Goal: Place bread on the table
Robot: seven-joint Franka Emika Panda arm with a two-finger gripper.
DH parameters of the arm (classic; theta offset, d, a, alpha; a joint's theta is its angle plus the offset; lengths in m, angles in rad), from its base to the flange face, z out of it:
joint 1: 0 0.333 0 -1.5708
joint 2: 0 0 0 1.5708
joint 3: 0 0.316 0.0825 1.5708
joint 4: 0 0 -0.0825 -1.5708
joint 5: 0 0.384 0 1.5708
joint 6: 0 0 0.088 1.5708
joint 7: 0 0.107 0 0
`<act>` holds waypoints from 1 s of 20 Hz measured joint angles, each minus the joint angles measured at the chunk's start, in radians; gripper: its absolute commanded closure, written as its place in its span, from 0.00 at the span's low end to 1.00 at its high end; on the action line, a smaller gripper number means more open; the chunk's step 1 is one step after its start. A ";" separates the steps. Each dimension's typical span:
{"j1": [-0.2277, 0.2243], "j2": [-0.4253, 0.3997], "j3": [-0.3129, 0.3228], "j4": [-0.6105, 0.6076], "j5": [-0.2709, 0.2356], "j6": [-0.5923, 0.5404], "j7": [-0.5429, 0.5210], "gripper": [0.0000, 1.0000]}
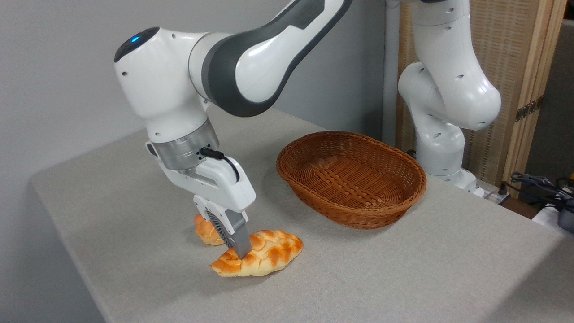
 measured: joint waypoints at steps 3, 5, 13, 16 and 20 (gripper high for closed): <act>0.001 0.001 -0.002 0.005 0.000 0.000 -0.004 0.00; 0.002 0.001 -0.001 0.008 0.000 0.000 -0.004 0.00; 0.007 -0.009 0.001 0.032 0.000 0.000 -0.004 0.00; 0.011 -0.067 0.003 0.050 0.000 0.000 -0.004 0.00; 0.012 -0.187 0.002 0.051 -0.014 -0.022 -0.001 0.00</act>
